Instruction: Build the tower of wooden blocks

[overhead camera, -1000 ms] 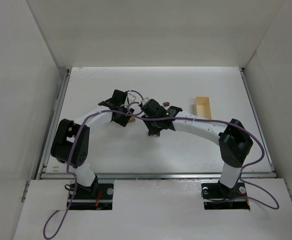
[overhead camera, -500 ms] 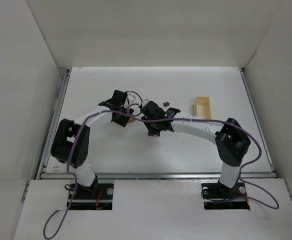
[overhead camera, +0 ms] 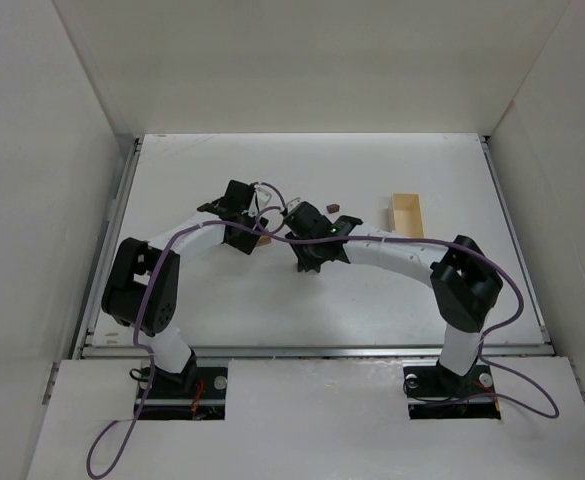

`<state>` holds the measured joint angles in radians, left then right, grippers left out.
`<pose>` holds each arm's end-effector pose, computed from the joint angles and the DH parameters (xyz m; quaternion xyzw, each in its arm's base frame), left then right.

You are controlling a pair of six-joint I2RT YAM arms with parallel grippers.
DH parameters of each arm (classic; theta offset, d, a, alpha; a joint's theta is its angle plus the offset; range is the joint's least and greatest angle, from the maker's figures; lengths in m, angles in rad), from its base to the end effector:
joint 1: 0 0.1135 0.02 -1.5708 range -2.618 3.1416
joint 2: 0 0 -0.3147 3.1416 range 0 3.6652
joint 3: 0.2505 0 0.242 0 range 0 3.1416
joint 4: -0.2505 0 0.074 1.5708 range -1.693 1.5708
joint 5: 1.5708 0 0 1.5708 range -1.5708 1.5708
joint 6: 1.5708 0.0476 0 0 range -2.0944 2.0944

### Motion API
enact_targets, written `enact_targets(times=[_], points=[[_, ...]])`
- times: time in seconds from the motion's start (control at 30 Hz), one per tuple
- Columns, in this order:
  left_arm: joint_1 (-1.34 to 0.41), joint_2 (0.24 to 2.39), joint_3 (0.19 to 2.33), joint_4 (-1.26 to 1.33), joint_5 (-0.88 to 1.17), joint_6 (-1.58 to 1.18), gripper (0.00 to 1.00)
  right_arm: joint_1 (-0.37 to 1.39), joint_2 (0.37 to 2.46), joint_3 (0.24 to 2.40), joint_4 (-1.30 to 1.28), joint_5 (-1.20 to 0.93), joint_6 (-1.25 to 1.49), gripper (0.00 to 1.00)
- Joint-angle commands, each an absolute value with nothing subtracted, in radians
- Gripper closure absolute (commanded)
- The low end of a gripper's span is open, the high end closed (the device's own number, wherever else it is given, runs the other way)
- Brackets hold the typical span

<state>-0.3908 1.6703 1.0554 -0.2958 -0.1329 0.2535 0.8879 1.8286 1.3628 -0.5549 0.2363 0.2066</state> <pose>0.3276 -0.1281 0.2447 0.2785 0.9022 0.0405 0.3269 0.2608 0.3029 0.2636 -0.2891 0.9115 0.0435 0.2893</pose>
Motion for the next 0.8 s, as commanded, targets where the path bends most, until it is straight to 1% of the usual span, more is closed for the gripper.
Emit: enact_targets(times=[0.0,0.77], points=[[-0.387,1.621,1.057,-0.275,-0.137,0.236,0.34,0.874,1.847,1.342,-0.571,0.250,0.222,1.00],[-0.387,1.631,1.066,-0.284,-0.146,0.245,0.34,0.865,1.839,1.361,-0.552,0.202,0.204,1.00]])
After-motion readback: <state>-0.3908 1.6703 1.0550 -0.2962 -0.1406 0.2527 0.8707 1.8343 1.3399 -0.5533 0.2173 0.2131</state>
